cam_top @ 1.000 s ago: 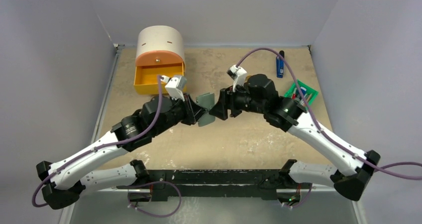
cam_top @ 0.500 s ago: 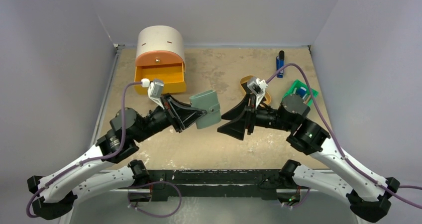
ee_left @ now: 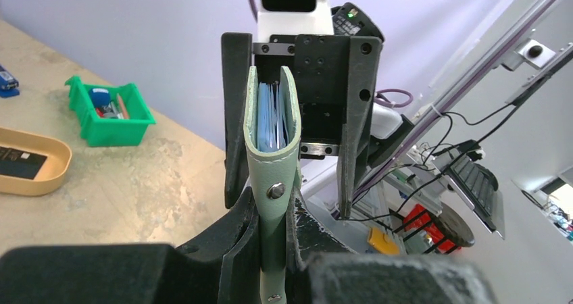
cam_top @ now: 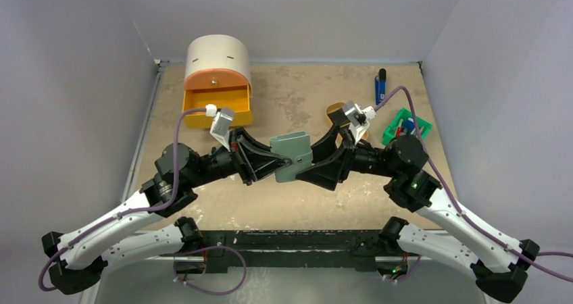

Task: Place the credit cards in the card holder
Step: Place the card holder at the center of the board.

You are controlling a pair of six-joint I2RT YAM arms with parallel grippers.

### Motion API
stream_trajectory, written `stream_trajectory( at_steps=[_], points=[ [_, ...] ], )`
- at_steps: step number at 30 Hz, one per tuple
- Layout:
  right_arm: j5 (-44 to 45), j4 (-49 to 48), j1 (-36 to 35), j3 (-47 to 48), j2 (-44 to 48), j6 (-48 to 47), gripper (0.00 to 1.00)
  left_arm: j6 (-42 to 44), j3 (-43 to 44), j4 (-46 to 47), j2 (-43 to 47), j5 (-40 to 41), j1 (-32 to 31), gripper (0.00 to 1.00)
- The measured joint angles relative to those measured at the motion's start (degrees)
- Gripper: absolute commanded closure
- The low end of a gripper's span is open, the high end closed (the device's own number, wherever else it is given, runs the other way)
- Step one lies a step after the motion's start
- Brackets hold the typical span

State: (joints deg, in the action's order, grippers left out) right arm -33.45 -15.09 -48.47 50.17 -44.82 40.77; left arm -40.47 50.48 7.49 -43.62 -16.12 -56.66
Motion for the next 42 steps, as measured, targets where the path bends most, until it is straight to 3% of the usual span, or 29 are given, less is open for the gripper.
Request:
stream_trajectory(
  at_steps=[9, 20, 23, 25, 27, 30, 42],
  points=[
    [-3.9, -7.7, 0.0, -1.6, -1.9, 4.7, 0.44, -0.5, 0.0, 2.6, 2.8, -0.9, 0.0, 1.00],
    [-5.3, -13.7, -0.2, -1.6, -4.4, 8.5, 0.75, -2.4, -0.7, 6.3, 2.8, -1.3, 0.0, 1.00],
    [-5.3, -14.4, -0.5, -1.6, -4.5, 8.9, 0.91, -2.6, -0.7, 6.7, 2.4, -1.2, 0.1, 0.90],
    [-5.1, -14.3, -0.6, -1.6, -4.5, 8.6, 1.00, -3.3, -0.7, 6.7, 2.2, -0.9, 0.1, 0.70],
    [-4.9, -13.9, -0.7, -1.5, -4.5, 8.2, 1.00, -3.7, -0.7, 6.7, 2.2, -0.5, 0.2, 0.53],
    [-3.2, -10.8, -0.8, -1.2, -4.3, 7.2, 1.00, -4.3, -0.7, 7.0, 2.0, -0.3, 0.1, 0.45],
    [7.2, -0.5, -1.0, -0.9, -1.7, 4.2, 1.00, -7.7, -7.0, 9.2, 2.9, 3.7, 0.1, 0.46]
  ],
)
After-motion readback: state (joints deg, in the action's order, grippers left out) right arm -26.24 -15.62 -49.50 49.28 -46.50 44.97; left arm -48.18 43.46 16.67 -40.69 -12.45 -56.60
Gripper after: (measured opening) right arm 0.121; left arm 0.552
